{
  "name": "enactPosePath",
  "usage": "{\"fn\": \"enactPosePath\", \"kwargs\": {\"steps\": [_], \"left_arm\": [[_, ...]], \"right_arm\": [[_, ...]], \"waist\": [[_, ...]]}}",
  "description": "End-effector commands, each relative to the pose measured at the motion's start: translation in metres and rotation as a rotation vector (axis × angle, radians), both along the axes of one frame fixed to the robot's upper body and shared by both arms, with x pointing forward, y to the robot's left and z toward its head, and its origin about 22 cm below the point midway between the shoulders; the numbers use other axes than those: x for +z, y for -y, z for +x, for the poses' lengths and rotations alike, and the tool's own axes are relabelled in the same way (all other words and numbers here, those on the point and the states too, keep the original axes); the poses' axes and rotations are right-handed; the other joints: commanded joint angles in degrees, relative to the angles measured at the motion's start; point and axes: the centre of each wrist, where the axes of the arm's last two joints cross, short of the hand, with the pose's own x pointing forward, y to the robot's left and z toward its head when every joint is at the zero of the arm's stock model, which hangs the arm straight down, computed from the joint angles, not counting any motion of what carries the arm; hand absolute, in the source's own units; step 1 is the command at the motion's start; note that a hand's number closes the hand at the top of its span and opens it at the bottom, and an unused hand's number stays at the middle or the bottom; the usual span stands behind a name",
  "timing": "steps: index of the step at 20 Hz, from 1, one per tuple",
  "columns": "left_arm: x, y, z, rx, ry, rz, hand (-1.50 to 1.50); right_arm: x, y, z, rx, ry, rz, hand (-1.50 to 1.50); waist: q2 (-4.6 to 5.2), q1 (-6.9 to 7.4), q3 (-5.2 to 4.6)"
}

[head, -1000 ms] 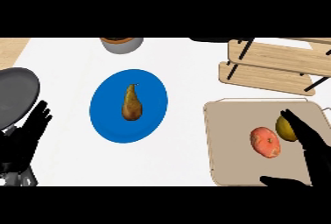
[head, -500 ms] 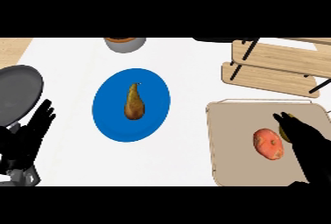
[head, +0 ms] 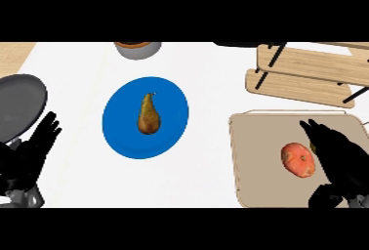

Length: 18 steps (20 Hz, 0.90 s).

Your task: Pick the squash from the tray and place it in the tiered shelf

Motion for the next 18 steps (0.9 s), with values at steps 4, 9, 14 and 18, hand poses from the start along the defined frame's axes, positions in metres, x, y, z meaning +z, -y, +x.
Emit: {"fn": "enactPosePath", "kwargs": {"steps": [4, 9, 14, 18], "left_arm": [[0.0, -0.008, -0.007, -0.001, 0.008, 0.012, 0.0], [-0.012, -0.002, 0.004, 0.002, 0.003, -0.001, 0.0], [-0.005, -0.015, 0.005, 0.01, 0.001, 0.002, 0.0], [0.008, 0.0, -0.003, 0.007, 0.007, 0.01, 0.0]], "right_arm": [[-0.038, 0.025, 0.012, -0.016, -0.005, -0.037, -1.5], [-0.05, 0.041, 0.02, 0.013, 0.006, 0.0, -1.5], [-0.069, 0.017, 0.032, 0.012, 0.007, -0.012, -1.5], [-0.067, 0.021, 0.019, 0.011, -0.014, -0.023, -1.5]], "waist": [[-0.01, -0.08, 0.03], [0.04, -0.21, 0.02], [0.03, -0.01, 0.02], [-0.07, -0.14, 0.03]]}}
